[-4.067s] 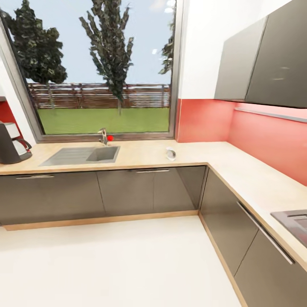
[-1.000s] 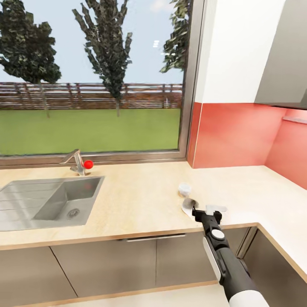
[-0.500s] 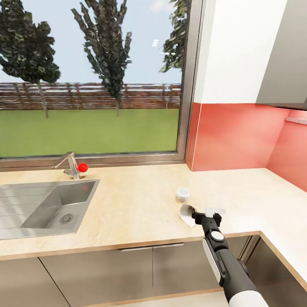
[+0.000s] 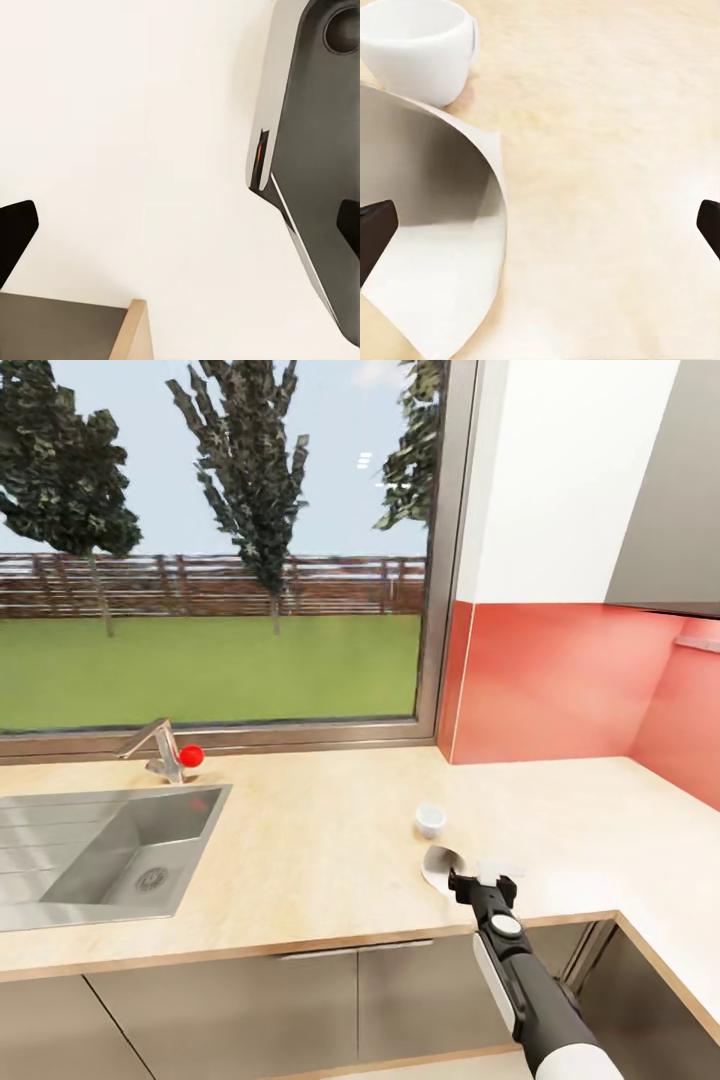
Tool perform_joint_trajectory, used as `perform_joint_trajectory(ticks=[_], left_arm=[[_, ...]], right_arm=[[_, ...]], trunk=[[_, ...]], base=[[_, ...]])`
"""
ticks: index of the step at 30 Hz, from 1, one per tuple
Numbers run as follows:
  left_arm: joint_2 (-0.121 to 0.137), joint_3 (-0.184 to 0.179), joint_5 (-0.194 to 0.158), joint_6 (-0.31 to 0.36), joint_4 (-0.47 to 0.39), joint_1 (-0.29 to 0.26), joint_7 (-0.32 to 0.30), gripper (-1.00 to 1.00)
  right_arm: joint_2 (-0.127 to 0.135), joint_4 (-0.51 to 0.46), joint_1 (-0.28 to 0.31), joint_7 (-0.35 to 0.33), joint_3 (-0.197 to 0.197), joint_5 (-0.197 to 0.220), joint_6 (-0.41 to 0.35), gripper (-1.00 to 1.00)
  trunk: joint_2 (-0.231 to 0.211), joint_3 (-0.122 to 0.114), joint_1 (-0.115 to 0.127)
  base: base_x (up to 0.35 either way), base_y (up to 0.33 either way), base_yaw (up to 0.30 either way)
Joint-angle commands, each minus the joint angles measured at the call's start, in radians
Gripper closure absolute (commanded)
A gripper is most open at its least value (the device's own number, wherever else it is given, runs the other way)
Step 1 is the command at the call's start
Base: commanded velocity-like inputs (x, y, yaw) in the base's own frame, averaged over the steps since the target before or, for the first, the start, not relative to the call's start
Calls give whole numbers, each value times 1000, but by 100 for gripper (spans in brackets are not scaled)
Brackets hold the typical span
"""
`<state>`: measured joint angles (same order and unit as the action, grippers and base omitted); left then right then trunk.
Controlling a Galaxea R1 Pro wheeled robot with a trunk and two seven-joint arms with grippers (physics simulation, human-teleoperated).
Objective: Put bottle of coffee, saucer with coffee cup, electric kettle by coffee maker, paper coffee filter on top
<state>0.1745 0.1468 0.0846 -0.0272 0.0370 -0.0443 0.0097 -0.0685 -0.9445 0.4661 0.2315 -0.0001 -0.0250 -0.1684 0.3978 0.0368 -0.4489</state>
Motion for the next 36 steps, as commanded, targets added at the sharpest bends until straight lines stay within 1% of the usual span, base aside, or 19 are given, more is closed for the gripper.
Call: perform_joint_trajectory(ticks=[1,14,30,36], left_arm=[[0,8,9,-3,3,-2,1,-100],[-1,8,9,-2,4,0,1,-100],[-1,8,9,9,4,4,1,-100],[-1,8,9,11,4,4,1,-100]], right_arm=[[0,2,1,3,0,-3,-7,-100],[0,27,1,3,-1,-4,-7,-100],[1,34,1,4,-1,-4,-5,-100],[1,97,1,5,-5,-3,-1,-100]], trunk=[[2,2,-1],[2,2,-1],[2,2,-1],[2,2,-1]], base=[[249,0,0],[154,0,0],[34,0,0],[7,0,0]])
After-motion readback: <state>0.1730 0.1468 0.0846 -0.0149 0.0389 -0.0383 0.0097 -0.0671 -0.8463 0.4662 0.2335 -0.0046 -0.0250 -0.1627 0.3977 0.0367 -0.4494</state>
